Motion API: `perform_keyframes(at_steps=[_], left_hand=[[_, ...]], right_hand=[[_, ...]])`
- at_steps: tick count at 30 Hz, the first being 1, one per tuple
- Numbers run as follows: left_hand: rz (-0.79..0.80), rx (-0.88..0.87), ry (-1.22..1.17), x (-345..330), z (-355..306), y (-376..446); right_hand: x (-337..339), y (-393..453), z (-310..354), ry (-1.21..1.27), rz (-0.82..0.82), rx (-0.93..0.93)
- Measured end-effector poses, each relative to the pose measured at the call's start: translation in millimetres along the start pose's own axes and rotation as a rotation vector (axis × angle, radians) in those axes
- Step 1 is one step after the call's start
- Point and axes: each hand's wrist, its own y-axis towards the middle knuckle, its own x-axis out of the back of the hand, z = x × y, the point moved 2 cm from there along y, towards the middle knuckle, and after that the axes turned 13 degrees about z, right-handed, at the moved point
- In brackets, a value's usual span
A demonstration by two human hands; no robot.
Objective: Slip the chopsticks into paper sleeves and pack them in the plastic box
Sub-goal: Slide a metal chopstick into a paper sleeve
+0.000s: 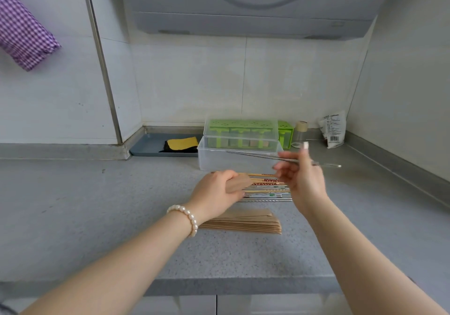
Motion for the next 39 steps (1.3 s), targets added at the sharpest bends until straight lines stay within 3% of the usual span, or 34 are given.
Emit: perform_keyframes(at_steps=[3, 5, 17, 26, 32, 39], left_hand=[[0.001, 0.004, -0.053, 4, 4, -2], [-0.012, 0.007, -0.076, 7, 3, -3], [-0.030, -0.007, -0.143, 4, -6, -4], [0.005, 0.032, -0.398, 5, -5, -3], [0.072, 0.032, -0.545, 9, -8, -4], [0.161, 0.046, -0.850, 9, -6, -6]], right_hand=[[17, 4, 11, 0.207, -0.141, 0.016], [20, 4, 15, 0.245, -0.139, 0.019], [17, -7, 29, -0.160, -0.173, 0.157], [12, -10, 30, -0.195, -0.118, 0.202], [13, -8, 39, -0.165, -0.165, 0.210], [12, -10, 44, -0.184, -0.161, 0.231]])
